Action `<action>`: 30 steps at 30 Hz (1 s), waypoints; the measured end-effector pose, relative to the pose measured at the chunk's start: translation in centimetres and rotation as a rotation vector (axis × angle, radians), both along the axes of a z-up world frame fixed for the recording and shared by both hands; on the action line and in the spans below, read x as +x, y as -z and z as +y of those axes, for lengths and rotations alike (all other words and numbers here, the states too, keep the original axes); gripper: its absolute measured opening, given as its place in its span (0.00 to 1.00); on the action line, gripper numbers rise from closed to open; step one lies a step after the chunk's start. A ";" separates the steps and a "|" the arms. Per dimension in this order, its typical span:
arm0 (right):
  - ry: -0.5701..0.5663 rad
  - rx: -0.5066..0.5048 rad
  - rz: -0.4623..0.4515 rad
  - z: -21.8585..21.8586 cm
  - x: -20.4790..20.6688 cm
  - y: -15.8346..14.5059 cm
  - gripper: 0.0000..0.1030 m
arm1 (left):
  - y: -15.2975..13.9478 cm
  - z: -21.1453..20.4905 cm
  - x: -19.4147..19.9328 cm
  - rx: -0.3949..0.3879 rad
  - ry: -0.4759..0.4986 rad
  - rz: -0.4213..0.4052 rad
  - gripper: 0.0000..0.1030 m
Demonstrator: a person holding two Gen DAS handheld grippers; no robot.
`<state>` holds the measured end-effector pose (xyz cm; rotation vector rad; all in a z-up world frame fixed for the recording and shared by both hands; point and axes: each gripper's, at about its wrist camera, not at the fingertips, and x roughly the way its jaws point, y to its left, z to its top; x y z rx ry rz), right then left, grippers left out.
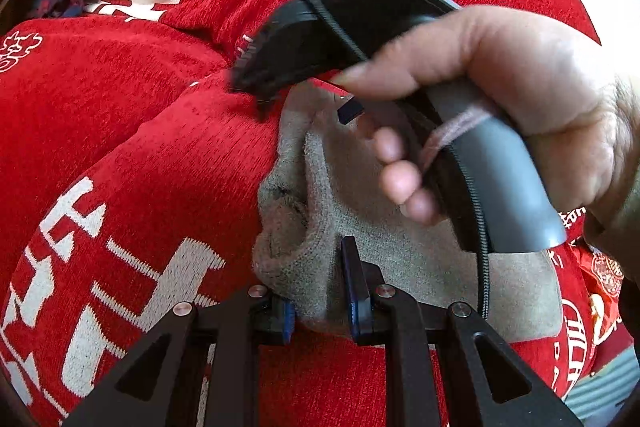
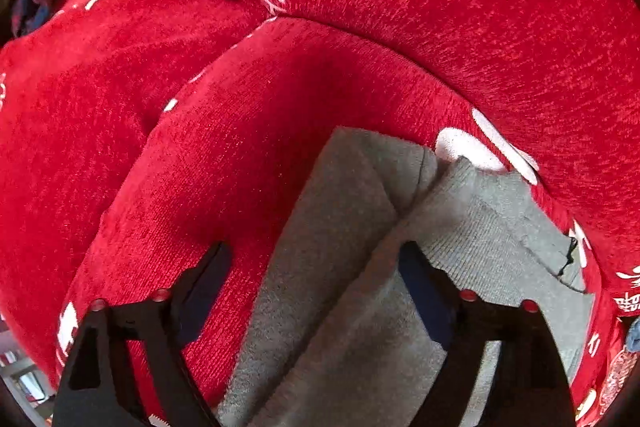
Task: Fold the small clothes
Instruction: 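Grasp the folded sweater edge with the left gripper while the right gripper grasps beside it, then lift the sweater edge with both grippers and fold it over onto itself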
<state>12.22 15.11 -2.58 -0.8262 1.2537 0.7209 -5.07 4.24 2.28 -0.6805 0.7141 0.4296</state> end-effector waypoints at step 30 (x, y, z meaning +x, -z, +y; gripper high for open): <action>0.174 0.438 0.291 -10.1 7.4 -7.8 0.19 | -5.7 -5.2 1.4 0.282 0.017 0.148 0.15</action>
